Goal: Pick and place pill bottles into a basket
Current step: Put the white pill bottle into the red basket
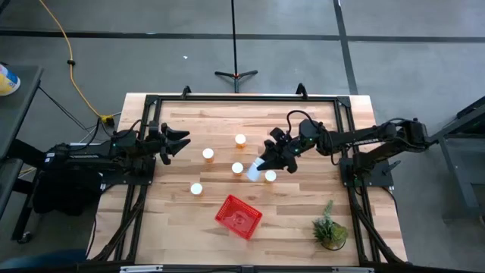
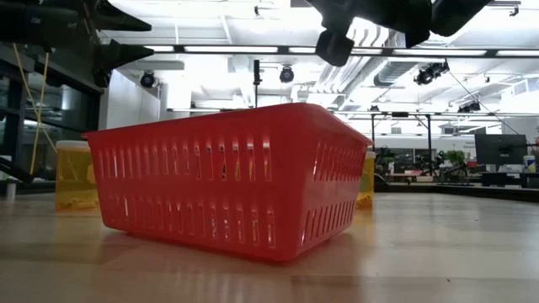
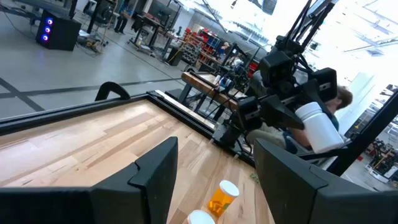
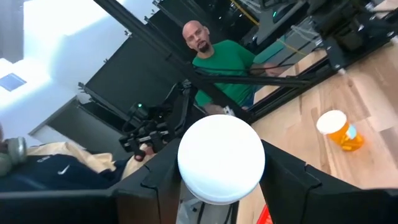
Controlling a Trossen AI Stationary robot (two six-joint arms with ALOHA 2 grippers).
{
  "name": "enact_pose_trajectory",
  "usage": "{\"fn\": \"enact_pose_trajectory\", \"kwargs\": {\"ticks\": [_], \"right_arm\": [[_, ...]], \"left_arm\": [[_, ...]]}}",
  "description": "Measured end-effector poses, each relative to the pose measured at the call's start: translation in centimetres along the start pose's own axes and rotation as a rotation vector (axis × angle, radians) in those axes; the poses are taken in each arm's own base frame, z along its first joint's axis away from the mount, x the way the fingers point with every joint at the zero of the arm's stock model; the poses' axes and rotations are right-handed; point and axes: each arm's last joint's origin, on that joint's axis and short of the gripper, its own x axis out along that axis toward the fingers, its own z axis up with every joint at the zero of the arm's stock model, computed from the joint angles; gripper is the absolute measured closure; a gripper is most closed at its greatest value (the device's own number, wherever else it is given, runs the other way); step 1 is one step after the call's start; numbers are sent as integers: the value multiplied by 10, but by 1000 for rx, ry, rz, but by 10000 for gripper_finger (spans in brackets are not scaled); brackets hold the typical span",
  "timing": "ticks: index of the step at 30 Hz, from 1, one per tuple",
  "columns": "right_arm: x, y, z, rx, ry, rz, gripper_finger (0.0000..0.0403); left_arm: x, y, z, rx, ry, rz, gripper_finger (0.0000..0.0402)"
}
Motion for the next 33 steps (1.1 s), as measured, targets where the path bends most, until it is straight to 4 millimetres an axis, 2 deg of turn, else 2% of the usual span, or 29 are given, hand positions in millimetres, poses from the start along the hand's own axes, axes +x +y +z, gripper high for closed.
{"fn": "enact_pose_trajectory", "kwargs": {"ticks": [33], "right_arm": [[-1, 1, -7, 140, 200, 110, 233]], "left_arm": [[0, 0, 0, 0, 0, 0, 158]]}}
